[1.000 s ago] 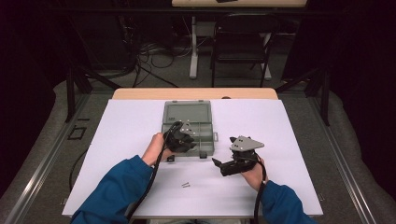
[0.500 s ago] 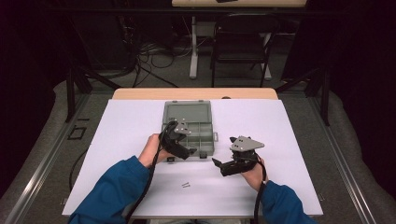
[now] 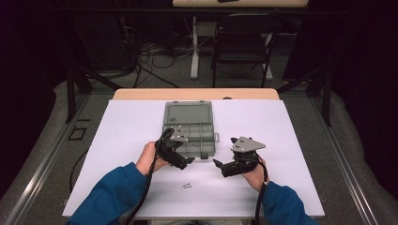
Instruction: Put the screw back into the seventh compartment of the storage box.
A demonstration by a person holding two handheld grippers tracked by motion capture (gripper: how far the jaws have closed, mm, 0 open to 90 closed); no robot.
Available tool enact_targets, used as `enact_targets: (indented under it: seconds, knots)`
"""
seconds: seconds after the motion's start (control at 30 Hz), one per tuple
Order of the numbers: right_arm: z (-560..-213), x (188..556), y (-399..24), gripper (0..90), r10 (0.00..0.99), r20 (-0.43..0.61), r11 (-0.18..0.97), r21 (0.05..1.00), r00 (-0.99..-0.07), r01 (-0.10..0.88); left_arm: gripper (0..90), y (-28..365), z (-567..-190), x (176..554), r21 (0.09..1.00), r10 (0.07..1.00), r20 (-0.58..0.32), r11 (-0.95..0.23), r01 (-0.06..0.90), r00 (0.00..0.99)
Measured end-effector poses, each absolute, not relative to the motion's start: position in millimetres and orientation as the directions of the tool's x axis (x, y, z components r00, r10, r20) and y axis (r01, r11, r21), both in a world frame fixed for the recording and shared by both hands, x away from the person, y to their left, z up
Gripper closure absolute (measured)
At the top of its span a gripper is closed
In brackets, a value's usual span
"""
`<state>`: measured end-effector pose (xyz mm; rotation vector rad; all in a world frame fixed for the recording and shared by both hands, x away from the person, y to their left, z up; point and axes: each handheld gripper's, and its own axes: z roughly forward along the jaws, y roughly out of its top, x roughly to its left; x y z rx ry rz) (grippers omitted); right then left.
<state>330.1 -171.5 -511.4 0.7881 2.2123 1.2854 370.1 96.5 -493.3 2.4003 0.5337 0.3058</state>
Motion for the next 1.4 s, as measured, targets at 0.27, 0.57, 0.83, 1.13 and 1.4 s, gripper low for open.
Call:
enact_targets:
  seconds: [0.27, 0.57, 0.83, 1.13, 1.4]
  knots:
    - [-511, 329, -172, 0.2, 0.674, -0.104, 0.398, 0.885, -0.732, 0.241, 0.3, 103, -495, 354, 0.659, 0.470, 0.076, -0.685, 0.309, 0.880]
    - [-511, 330, -171, 0.2, 0.671, -0.109, 0.402, 0.885, -0.733, 0.236, 0.0, 114, -498, 343, 0.673, 0.499, 0.057, -0.659, 0.336, 0.865]
    - [-510, 329, -171, 0.2, 0.671, -0.112, 0.402, 0.885, -0.733, 0.234, 0.0, 118, -503, 336, 0.664, 0.507, 0.068, -0.666, 0.340, 0.859]
    - [-510, 328, -170, 0.2, 0.669, -0.114, 0.403, 0.886, -0.734, 0.230, 0.0, 125, -507, 330, 0.656, 0.514, 0.061, -0.667, 0.354, 0.856]
    - [-511, 329, -170, 0.3, 0.669, -0.110, 0.405, 0.883, -0.736, 0.237, 0.0, 126, -513, 332, 0.632, 0.506, 0.057, -0.685, 0.361, 0.861]
